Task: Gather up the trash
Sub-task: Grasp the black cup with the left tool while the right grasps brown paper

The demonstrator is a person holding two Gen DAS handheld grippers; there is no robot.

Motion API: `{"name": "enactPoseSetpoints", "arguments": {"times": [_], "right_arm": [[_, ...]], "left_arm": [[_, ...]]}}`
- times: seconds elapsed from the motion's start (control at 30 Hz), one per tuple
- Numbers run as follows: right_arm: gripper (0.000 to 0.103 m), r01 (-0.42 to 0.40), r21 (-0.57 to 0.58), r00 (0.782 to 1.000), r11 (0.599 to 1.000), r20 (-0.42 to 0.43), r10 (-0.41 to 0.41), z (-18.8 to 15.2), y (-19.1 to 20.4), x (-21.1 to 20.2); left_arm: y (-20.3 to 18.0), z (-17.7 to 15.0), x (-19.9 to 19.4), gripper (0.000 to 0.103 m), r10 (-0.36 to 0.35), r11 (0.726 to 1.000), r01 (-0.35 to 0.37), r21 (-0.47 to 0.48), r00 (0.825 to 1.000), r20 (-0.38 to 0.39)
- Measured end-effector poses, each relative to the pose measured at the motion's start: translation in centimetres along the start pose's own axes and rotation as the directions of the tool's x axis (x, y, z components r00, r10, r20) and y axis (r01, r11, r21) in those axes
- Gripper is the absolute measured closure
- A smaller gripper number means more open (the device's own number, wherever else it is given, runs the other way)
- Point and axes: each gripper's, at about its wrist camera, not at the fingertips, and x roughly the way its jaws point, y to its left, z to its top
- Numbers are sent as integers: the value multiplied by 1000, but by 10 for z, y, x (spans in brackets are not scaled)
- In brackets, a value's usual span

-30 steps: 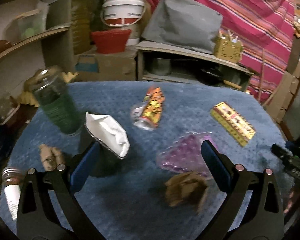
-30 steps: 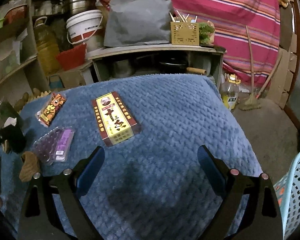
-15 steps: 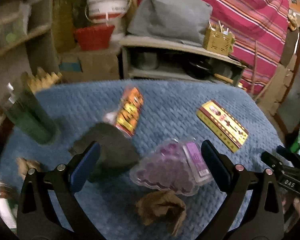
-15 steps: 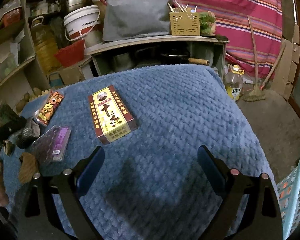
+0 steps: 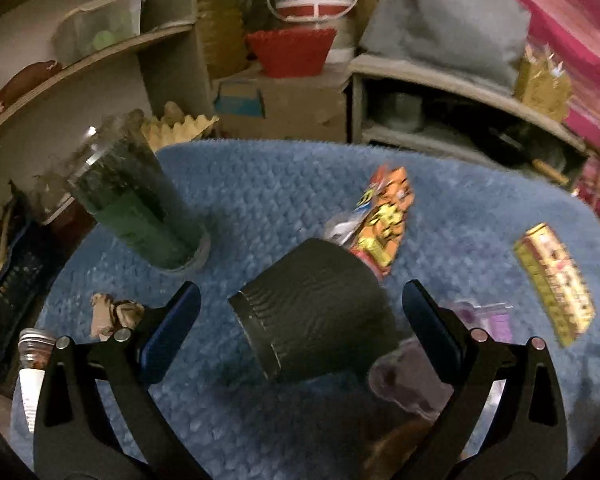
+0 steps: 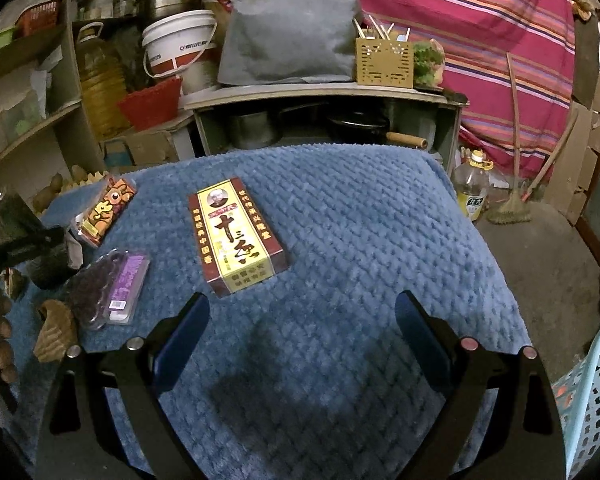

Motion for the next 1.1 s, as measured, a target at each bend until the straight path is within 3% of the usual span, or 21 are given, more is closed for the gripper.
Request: {"name": "enactPoseSetpoints", "arguments": {"times": [0.23,0.33,0.63,0.7,1.1], "right_arm": [[11,17,-41,1000,999,10,-17,-1,7,-2],[11,34,-47,999,998,14,-33,-2,10,-4],[11,5,-63,1000,998,6,-4,-7,35,-19],[11,-7,-83,1000,996,-4,7,-10,49,-21],[11,-99,-224,995,970,-27,96,-27,163,-35]], "left_arm": [[7,-4,18,11,-87,996,84,-40,994,-68],[9,-6,8,11,-114,993,113,-33,992,-53],[58,-29,-70,11,-72,997,74,-21,994,77],[72,-37,-77,11,-51,999,52,-15,995,89],[124,-44,-96,11,-86,996,88,-5,983,160]]}}
